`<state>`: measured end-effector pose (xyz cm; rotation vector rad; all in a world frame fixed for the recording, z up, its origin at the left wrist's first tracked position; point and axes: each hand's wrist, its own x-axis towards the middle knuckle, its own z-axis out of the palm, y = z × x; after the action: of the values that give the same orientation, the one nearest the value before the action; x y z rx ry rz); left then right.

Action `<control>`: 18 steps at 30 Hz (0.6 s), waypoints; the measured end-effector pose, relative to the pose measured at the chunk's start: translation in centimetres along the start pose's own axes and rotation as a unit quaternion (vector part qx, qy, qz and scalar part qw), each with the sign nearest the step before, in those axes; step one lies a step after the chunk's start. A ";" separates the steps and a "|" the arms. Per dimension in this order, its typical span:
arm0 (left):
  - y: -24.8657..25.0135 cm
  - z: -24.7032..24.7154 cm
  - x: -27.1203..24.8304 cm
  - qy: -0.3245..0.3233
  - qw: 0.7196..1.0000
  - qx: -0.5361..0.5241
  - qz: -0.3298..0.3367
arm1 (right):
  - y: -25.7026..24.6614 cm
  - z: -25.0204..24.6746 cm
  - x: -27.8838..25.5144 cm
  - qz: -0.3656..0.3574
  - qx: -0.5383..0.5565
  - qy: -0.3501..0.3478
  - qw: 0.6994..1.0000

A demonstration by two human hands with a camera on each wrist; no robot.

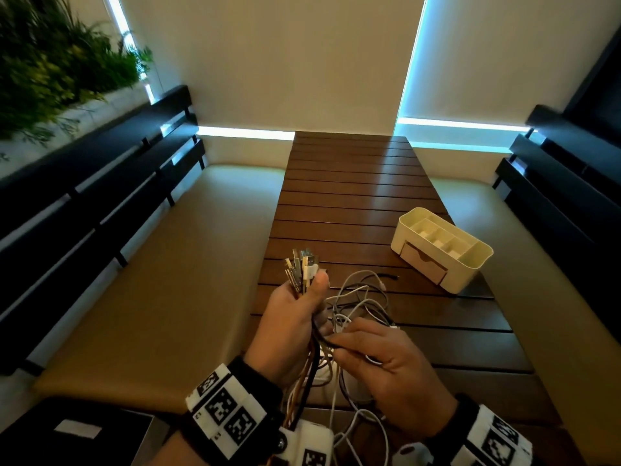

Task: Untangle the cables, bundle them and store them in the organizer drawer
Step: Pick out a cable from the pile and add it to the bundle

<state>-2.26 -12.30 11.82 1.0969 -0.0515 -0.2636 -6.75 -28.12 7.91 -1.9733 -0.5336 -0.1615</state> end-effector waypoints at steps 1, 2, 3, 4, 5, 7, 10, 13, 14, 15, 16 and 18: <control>0.1 0.1 -0.1 0.000 1.000 -0.005 0.003 | -0.1 0.0 0.0 0.002 -0.002 -0.002 1.000; 0.2 0.1 -0.1 0.003 1.000 -0.011 0.007 | -0.1 0.1 0.0 0.005 -0.001 -0.001 1.000; 0.3 0.1 -0.1 0.009 1.000 -0.017 0.010 | -0.2 0.1 -0.1 0.008 0.002 0.002 1.000; 0.3 0.1 -0.2 0.017 1.000 -0.020 0.012 | -0.3 0.1 -0.1 0.011 0.004 0.007 1.000; 0.3 0.2 -0.2 0.024 0.999 -0.019 0.014 | -0.4 0.0 -0.1 0.012 0.007 0.012 1.000; 0.1 0.5 -0.4 0.032 0.999 -0.012 0.018 | -0.5 0.0 -0.1 0.010 0.010 0.018 1.000; -0.2 1.0 -0.8 0.037 0.999 -0.020 0.020 | -0.6 0.1 -0.3 0.011 0.007 0.019 1.000; -0.4 1.3 -1.0 0.049 0.998 -0.025 0.029 | -0.2 0.0 -0.5 0.053 0.019 0.024 0.998; -0.3 1.3 -1.0 0.053 0.998 -0.027 0.030 | 0.0 -0.1 -0.6 0.069 0.024 0.025 0.997; -0.3 1.3 -1.0 0.056 0.998 -0.029 0.032 | 0.2 -0.3 -0.7 0.084 0.025 0.024 0.996; -0.2 1.4 -1.1 0.060 0.997 -0.030 0.032 | 0.5 -0.5 -0.8 0.096 0.020 0.023 0.995; 0.1 1.3 -1.2 0.069 0.997 -0.031 0.036 | 1.1 -1.1 -1.0 0.120 -0.005 0.013 0.993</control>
<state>-3.63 -13.04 12.61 1.0477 0.0398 -0.1238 -7.07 -29.76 7.17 -2.0242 -0.2743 -0.0397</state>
